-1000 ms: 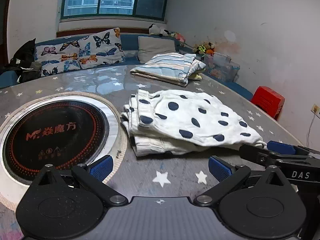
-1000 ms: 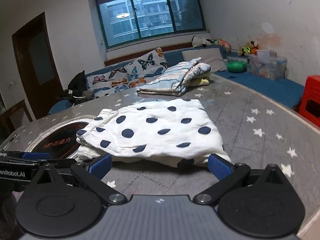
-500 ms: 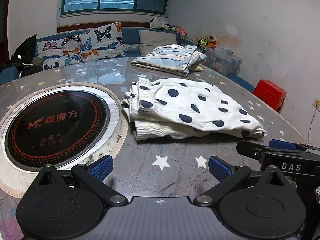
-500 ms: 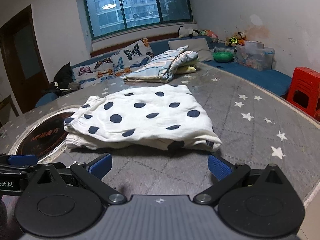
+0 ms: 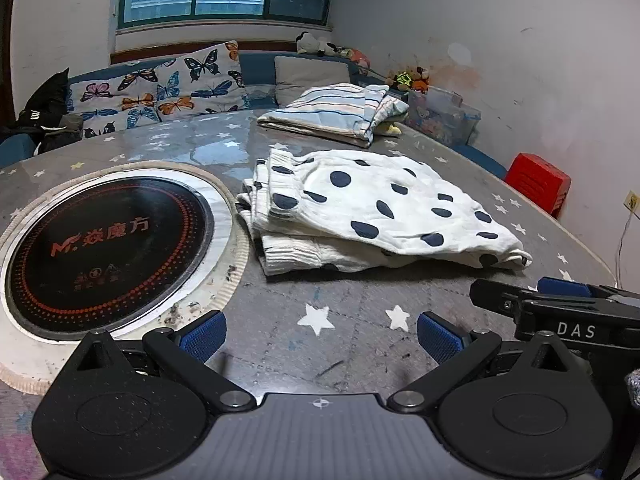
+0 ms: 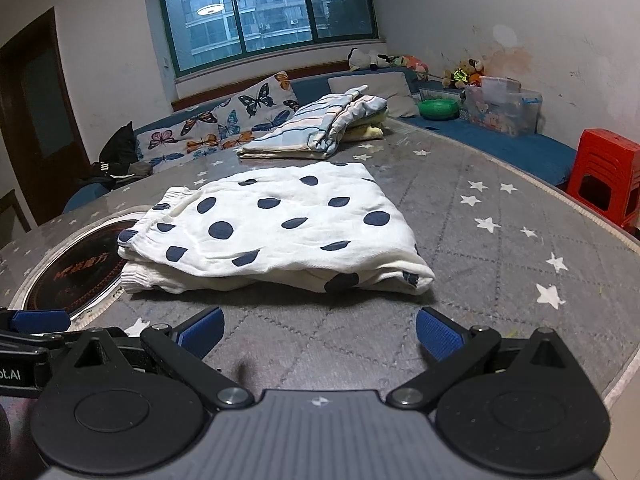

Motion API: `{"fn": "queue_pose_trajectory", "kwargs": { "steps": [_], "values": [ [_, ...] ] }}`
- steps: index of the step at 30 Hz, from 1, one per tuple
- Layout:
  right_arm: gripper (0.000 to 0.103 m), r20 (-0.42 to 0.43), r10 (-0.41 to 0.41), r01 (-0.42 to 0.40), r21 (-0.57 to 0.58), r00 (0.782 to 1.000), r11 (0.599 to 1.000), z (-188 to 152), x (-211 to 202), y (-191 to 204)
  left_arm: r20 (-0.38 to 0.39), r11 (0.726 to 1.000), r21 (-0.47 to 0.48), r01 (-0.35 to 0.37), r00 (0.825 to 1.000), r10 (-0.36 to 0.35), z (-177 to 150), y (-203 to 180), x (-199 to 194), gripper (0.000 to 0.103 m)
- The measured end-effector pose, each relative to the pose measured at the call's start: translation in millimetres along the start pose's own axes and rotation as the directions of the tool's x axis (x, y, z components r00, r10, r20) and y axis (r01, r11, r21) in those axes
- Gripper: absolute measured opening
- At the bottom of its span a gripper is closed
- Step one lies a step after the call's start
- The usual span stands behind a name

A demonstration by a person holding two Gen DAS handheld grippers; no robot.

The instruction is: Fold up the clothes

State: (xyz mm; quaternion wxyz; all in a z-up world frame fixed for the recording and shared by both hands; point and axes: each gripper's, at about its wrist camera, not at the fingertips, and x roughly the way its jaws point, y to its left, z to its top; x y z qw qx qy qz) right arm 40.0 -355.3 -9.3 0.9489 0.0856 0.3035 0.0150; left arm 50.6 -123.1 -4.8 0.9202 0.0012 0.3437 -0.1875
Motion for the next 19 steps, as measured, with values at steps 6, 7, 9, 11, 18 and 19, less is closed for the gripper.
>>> {"fn": "queue_pose_trajectory", "kwargs": {
  "steps": [6,7,9,11,18,19],
  "values": [
    [0.103,-0.002,-0.001,0.001,0.002,1.0,1.0,0.1,1.1,-0.3,-0.004,1.0,-0.001,-0.001,1.0,0.001,-0.8,-0.7,1.3,0.103],
    [0.103,-0.002,0.0,0.0,0.002,1.0,1.0,0.1,1.1,-0.1,-0.004,1.0,-0.001,0.0,1.0,0.0,-0.6,-0.6,1.5,0.103],
    [0.103,-0.001,0.002,-0.002,0.002,1.0,1.0,0.0,1.0,-0.1,-0.002,1.0,-0.003,-0.002,1.0,0.002,-0.5,-0.5,1.5,0.103],
    [0.103,-0.002,0.004,-0.004,0.001,1.0,1.0,-0.2,1.1,0.5,0.0,1.0,-0.003,0.0,1.0,0.0,-0.7,-0.6,1.3,0.103],
    [0.103,-0.002,0.008,-0.008,0.003,1.0,1.0,-0.5,1.4,1.2,0.005,1.0,-0.004,0.007,1.0,-0.007,-0.2,-0.9,-1.0,0.103],
    [0.103,-0.002,0.008,-0.008,0.003,1.0,1.0,-0.4,1.5,1.1,0.004,1.0,-0.004,0.007,1.0,-0.007,0.1,-1.5,-1.2,0.103]
  ]
}}
